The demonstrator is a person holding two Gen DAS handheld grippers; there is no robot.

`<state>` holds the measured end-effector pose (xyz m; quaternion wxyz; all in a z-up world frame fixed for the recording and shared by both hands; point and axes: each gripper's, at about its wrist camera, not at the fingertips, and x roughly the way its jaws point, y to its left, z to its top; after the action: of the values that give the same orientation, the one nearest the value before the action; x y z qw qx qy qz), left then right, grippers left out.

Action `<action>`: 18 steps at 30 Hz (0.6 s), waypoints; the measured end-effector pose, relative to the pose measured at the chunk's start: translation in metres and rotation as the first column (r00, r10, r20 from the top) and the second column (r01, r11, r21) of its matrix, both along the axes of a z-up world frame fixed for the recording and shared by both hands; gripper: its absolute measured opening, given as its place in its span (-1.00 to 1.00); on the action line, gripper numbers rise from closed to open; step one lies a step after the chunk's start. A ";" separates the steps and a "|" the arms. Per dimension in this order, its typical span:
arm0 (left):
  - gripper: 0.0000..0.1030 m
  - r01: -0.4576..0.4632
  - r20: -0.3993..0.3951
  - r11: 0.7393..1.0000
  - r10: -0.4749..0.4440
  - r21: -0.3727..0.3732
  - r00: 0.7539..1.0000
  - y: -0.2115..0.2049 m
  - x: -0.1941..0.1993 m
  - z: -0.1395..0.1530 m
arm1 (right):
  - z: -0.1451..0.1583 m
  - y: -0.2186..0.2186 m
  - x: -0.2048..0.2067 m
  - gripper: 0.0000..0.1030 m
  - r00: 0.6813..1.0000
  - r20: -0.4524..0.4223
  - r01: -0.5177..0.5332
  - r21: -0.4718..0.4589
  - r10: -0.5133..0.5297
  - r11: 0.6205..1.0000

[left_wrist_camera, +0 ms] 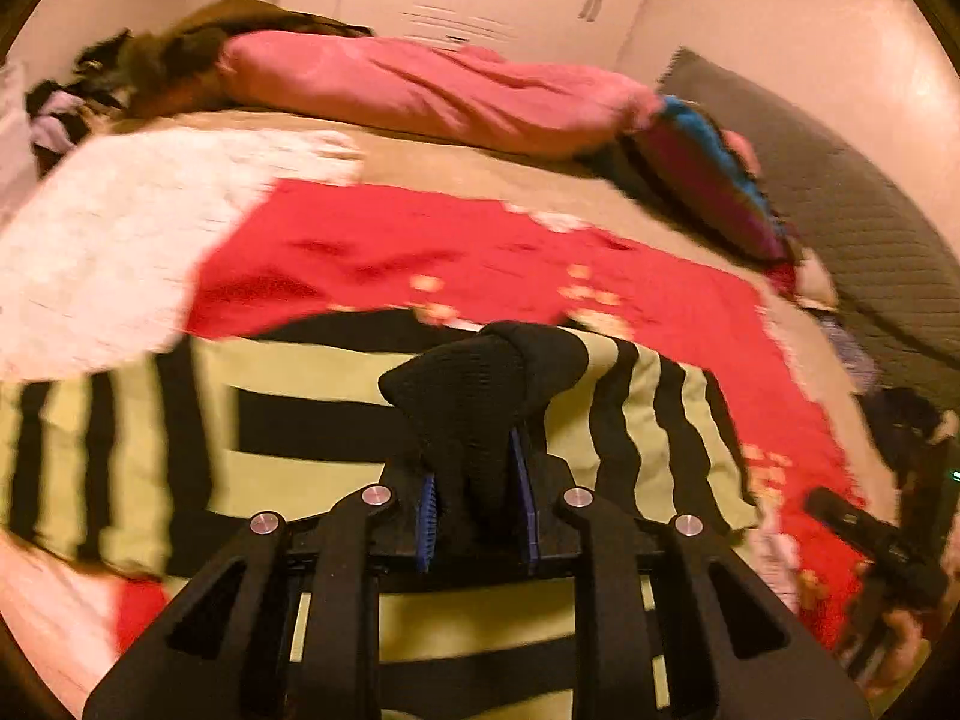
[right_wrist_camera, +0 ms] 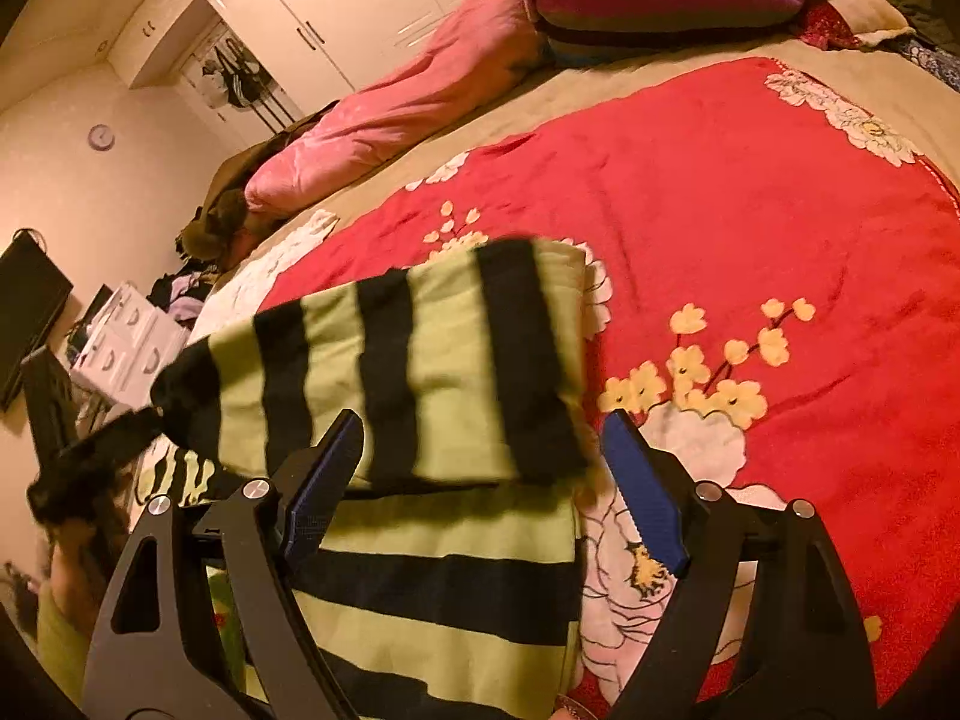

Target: Fold small clothes

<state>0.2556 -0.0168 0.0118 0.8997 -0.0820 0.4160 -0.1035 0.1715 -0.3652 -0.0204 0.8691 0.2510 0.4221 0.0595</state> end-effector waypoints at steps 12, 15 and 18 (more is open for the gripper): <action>-0.25 -0.092 -0.160 0.992 0.105 0.085 0.982 0.056 0.021 -0.055 | -0.005 0.040 0.003 0.47 0.993 -0.024 -0.122 -0.122 0.120 0.985; -0.11 -0.113 -0.169 0.992 0.122 0.057 0.978 0.067 0.013 -0.058 | -0.006 0.053 0.008 0.46 0.988 -0.027 -0.156 -0.197 0.153 0.968; -0.03 -0.128 -0.152 0.990 0.137 0.067 0.979 0.076 0.006 -0.049 | -0.007 0.063 0.014 0.46 0.983 -0.034 -0.184 -0.234 0.181 0.955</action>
<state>0.2619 0.0594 -0.0372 0.8713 -0.0917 0.4814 -0.0249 0.1851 -0.3023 -0.0275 0.8808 0.1063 0.4530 0.0874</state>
